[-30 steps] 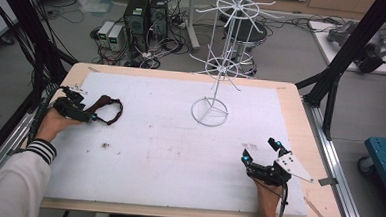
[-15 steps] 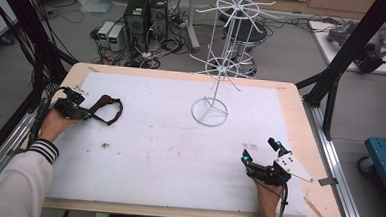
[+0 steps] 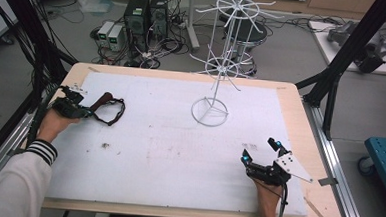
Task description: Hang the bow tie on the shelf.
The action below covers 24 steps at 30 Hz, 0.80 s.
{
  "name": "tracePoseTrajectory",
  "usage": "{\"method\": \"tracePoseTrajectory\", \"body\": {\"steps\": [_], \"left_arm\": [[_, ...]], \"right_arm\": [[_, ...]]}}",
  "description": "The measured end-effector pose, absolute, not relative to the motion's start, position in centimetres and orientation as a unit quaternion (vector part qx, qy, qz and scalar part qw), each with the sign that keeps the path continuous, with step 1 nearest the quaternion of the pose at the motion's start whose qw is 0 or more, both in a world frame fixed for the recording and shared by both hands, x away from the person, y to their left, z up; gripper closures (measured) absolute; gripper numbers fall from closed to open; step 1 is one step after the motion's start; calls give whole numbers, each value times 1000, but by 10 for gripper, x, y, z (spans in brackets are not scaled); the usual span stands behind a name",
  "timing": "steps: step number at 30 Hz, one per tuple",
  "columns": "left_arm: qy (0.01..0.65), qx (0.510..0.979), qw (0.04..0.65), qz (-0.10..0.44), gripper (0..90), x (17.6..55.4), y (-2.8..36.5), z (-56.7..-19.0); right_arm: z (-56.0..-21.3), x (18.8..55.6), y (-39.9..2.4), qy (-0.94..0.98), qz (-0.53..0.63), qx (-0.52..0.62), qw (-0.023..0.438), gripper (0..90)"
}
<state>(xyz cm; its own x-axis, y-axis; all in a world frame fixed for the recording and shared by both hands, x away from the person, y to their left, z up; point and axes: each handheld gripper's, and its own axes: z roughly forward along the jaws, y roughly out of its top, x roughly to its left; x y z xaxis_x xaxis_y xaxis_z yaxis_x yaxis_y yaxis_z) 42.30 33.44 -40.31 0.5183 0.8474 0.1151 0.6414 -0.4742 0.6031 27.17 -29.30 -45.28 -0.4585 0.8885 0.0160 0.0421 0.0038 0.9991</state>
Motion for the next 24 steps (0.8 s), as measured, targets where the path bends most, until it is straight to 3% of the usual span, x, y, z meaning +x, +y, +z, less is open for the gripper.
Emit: {"method": "tracePoseTrajectory", "body": {"steps": [9, 24], "left_arm": [[428, 822, 329, 181, 842, 413, 330, -388], [391, 816, 392, 165, 842, 396, 317, -370]], "right_arm": [[-453, 272, -293, 612, 596, 381, 353, 6], [-447, 273, -295, 616, 602, 381, 336, 6]]}}
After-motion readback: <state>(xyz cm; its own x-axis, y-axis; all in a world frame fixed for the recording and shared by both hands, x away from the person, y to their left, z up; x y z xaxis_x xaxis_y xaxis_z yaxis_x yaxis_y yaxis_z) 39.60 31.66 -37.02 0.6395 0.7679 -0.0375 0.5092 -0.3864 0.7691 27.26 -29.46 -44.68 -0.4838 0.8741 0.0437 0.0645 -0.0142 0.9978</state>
